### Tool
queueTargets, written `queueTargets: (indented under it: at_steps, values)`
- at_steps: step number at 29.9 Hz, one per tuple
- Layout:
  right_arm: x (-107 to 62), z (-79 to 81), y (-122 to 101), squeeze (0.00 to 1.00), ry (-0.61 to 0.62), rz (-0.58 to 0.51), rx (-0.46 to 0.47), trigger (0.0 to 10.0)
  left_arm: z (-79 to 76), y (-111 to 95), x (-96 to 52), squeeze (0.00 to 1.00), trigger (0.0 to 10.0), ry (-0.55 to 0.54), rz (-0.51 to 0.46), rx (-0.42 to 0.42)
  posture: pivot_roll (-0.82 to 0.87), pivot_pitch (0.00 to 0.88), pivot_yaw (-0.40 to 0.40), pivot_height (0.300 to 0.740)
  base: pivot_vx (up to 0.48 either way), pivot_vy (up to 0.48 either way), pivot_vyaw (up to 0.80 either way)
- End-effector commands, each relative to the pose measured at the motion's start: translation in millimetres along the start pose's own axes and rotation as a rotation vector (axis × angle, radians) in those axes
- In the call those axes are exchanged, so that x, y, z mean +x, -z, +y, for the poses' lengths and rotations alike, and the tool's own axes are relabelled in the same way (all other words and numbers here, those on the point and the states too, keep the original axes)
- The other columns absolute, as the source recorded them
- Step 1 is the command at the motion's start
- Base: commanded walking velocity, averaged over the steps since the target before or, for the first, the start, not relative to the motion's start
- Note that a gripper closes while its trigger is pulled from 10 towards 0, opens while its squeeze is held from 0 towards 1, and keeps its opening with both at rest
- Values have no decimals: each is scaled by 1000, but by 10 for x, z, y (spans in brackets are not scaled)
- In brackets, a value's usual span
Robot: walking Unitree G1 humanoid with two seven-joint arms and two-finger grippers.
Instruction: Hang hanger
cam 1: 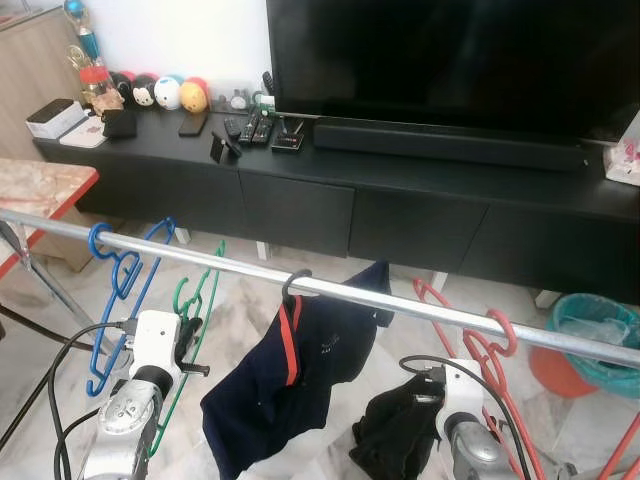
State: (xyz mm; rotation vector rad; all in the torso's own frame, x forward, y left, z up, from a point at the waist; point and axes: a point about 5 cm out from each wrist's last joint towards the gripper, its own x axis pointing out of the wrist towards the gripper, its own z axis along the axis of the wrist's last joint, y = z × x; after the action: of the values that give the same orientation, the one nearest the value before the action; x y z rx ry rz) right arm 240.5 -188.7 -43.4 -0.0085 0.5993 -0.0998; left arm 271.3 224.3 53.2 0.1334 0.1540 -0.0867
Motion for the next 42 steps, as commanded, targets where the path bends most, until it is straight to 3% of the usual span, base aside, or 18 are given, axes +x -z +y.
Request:
queueTargets:
  at_steps: [1, 42]
  values:
    - [9, -19, -54, 0, 8, -31, 18, 10000, -30, 14, 3, 0, 10000, 7, 3, 8, -59, 0, 21, 740, -262, 0, 0]
    - [31, -4, -125, 0, -8, -53, 7, 10000, -62, -2, 39, 0, 10000, 2, -10, -10, -62, 0, 10, 740, -278, 0, 0]
